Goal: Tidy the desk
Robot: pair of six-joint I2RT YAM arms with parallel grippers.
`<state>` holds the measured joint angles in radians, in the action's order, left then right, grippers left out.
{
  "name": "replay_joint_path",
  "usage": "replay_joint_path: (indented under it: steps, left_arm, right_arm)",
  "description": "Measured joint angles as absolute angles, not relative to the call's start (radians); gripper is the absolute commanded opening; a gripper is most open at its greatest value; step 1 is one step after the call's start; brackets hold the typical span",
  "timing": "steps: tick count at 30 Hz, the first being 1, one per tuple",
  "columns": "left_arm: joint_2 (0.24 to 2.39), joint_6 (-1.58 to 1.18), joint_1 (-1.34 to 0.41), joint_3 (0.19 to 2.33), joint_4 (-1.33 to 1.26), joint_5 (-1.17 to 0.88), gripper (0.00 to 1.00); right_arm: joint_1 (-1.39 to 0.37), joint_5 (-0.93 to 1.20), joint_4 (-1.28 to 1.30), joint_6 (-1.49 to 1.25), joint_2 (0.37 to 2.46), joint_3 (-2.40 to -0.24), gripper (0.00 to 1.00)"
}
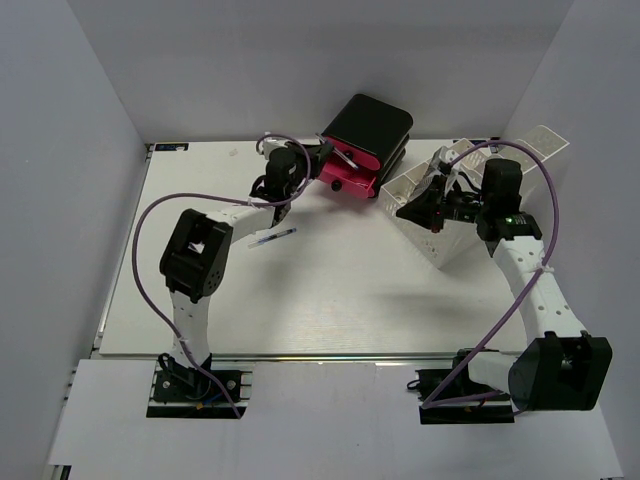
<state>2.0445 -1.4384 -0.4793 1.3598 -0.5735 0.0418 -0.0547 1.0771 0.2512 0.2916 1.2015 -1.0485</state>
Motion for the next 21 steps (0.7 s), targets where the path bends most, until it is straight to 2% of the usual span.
replay_joint_path:
  steps: [21]
  left_arm:
    - [2.117,-1.414,-0.531,1.522,-0.312,0.183,0.00]
  right_arm:
    - [-0.024,1.105,0.239,0.273,1.197,-1.048,0.04]
